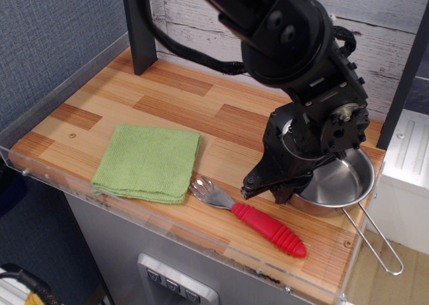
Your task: Move the pot above the red fork.
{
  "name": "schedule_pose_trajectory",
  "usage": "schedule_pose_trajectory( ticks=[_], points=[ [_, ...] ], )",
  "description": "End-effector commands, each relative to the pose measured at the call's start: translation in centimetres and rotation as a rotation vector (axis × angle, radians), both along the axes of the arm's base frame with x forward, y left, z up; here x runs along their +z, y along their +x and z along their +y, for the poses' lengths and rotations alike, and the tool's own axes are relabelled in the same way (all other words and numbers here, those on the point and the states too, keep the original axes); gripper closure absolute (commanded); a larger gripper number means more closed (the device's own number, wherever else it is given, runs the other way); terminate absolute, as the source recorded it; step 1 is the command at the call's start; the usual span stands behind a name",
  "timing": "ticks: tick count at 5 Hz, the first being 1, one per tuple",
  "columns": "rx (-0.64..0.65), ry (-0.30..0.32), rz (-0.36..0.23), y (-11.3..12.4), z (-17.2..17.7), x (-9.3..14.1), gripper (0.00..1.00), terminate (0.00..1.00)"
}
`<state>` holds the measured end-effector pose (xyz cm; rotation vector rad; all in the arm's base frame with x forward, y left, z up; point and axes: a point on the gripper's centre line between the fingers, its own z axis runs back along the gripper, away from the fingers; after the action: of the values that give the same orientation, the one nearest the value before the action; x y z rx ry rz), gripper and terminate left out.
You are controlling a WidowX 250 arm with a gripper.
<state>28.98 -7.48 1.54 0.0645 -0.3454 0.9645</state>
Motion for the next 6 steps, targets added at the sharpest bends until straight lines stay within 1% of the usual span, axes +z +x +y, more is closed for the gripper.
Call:
schedule_pose_trajectory(
  ticks=[1,3,5,6],
  points=[
    [0.197,0.009,0.118,-0.2,-1.3,2.0,0.00,0.00],
    [0.216,0.005,0.110,-0.4,-1.4,2.7,0.00,0.00],
    [0.193,0.005,0.087,0.1,-1.1,3.6,0.00,0.00],
    [0.182,-0.007,0.080,0.5,-1.1,5.0,0.00,0.00]
  ],
)
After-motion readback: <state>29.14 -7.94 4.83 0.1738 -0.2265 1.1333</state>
